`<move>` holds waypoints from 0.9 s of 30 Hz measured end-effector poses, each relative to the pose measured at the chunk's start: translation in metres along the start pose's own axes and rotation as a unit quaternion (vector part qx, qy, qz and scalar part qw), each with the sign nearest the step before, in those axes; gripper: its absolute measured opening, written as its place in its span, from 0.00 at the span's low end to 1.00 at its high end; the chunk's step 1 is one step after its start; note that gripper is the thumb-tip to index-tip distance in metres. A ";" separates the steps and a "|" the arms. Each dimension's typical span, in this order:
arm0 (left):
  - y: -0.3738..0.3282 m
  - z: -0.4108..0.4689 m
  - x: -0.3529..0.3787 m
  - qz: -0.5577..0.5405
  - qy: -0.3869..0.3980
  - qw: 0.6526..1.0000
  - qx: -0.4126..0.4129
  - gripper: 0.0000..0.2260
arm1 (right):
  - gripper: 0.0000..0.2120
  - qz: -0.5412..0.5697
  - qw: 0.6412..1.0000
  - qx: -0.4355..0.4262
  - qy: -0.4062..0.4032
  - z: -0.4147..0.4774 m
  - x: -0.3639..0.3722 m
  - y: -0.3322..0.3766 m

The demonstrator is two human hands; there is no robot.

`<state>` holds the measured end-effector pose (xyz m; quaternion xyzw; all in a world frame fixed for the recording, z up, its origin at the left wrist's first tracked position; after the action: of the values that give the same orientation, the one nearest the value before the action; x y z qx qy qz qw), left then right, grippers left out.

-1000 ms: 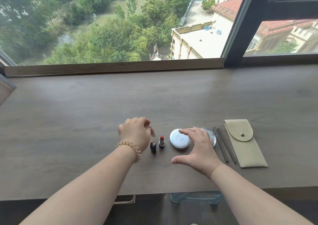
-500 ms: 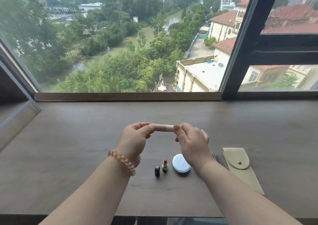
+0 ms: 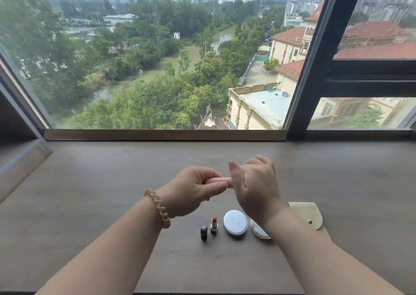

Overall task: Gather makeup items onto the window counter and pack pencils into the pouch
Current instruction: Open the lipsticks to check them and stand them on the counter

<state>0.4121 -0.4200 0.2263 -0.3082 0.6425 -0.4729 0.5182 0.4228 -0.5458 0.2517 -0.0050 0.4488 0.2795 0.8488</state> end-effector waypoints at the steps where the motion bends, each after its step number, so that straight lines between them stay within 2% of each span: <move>1: 0.004 -0.002 0.004 -0.021 0.025 0.999 -0.017 0.10 | 0.27 -0.020 0.997 -0.049 -0.054 -0.004 -0.007 0.003; 3: 0.014 -0.007 0.017 -0.096 0.056 0.992 -0.052 0.17 | 0.24 -0.037 0.985 -0.128 -0.107 -0.011 -0.014 0.005; 5: 0.019 -0.011 0.028 -0.167 0.062 0.982 -0.066 0.19 | 0.24 -0.040 0.984 -0.152 -0.089 -0.014 -0.012 0.005; 7: 0.020 -0.009 0.029 -0.176 0.051 0.981 -0.068 0.19 | 0.30 -0.023 0.996 -0.085 0.013 -0.007 0.004 -0.005; 9: 0.021 -0.006 0.025 -0.168 0.027 0.982 -0.078 0.18 | 0.39 0.027 0.985 0.024 0.168 -0.005 0.026 -0.020; 10: 0.022 -0.004 0.022 -0.164 0.015 0.983 -0.080 0.17 | 0.37 0.093 0.968 0.069 0.223 -0.006 0.032 -0.026; 11: 0.024 -0.003 0.018 -0.159 0.005 0.984 -0.082 0.17 | 0.30 0.173 0.944 0.103 0.260 -0.008 0.037 -0.030; 13: 0.027 -0.005 0.012 -0.162 -0.010 0.983 -0.084 0.18 | 0.12 0.287 0.906 0.128 0.282 -0.011 0.036 -0.030; 16: 0.031 -0.006 0.006 -0.159 -0.016 0.982 -0.102 0.18 | 0.08 0.331 0.881 0.124 0.314 -0.011 0.037 -0.023; 19: 0.032 -0.006 0.006 -0.127 0.000 0.986 -0.109 0.15 | 0.12 0.290 0.876 0.132 0.363 -0.012 0.043 -0.022; 21: 0.033 -0.007 0.005 -0.122 0.008 0.986 -0.110 0.16 | 0.05 0.320 0.857 0.133 0.382 -0.015 0.045 -0.020; 24: 0.033 -0.008 0.001 -0.114 0.004 0.987 -0.115 0.21 | 0.13 0.342 0.836 0.157 0.399 -0.019 0.049 -0.020; 26: 0.033 -0.006 -0.001 -0.100 0.004 0.987 -0.122 0.19 | 0.17 0.333 0.831 0.173 0.410 -0.019 0.051 -0.020; 27: 0.034 -0.006 -0.001 -0.096 0.005 0.988 -0.124 0.18 | 0.15 0.329 0.833 0.174 0.409 -0.018 0.052 -0.021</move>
<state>0.4102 -0.4051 0.1956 -0.4278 0.6666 -0.4385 0.4247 0.4420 -0.5437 0.1961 0.1767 0.7712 0.4320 0.4329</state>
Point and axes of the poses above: each hand's wrist, its own z-axis towards the middle knuckle, its own x-axis out of the palm, y = z × x, the point moved 7 cm from there along z, towards the middle knuckle, and after that the axes turned 5 degrees about -z, right-handed, at the moved point
